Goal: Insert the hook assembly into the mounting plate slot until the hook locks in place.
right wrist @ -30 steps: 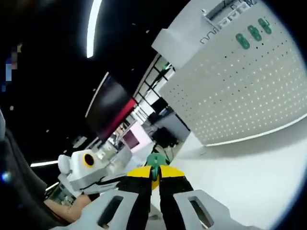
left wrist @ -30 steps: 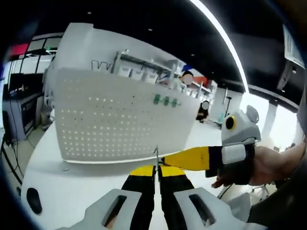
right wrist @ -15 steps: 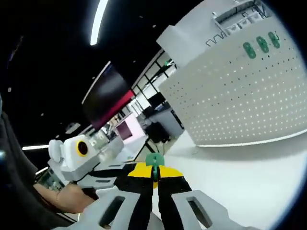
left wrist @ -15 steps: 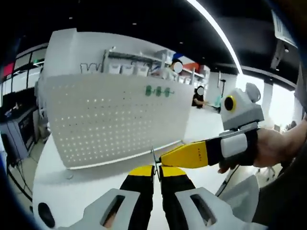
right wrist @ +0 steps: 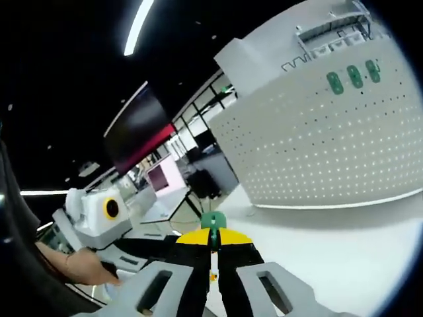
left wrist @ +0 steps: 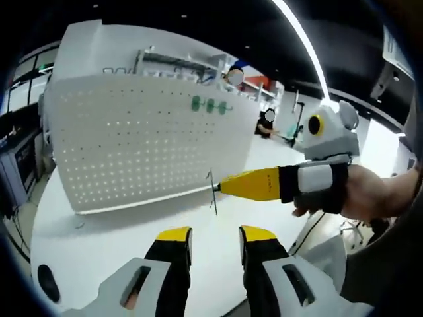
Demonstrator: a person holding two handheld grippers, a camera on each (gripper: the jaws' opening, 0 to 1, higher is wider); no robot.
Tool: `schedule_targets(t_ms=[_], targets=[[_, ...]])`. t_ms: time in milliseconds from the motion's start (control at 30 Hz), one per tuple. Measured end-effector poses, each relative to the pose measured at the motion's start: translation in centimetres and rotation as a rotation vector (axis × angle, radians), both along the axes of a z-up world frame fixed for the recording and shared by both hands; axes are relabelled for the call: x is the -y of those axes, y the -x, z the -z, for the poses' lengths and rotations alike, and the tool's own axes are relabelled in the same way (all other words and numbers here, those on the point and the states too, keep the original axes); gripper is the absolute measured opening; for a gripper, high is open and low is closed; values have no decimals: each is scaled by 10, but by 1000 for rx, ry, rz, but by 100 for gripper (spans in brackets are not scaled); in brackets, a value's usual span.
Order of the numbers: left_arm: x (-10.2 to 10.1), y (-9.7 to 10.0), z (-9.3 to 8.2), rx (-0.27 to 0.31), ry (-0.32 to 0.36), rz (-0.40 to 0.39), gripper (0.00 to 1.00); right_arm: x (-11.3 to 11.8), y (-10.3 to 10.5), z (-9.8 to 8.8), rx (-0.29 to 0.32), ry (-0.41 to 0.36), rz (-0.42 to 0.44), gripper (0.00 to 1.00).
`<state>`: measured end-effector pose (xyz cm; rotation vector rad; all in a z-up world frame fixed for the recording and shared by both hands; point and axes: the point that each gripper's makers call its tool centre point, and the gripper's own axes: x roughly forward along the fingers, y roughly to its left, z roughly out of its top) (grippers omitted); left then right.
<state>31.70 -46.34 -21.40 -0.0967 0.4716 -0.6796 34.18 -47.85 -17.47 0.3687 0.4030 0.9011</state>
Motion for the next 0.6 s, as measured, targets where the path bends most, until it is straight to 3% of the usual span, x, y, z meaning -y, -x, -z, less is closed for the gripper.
schedule_targets(t_ms=[100,200,467,600], targets=[[1,-1,-10,62,16,-1,40,7,-5,-3,19,-17,16,0],[4,0,-14,71,30,-1,52,18,-14,-7,56,1,51,0],[11,4,-14,97,15,19,78,41,-32,-8,68,11,108,0],[10,6,-23,139,30,9,79,51,-39,-8,80,20,135,0]])
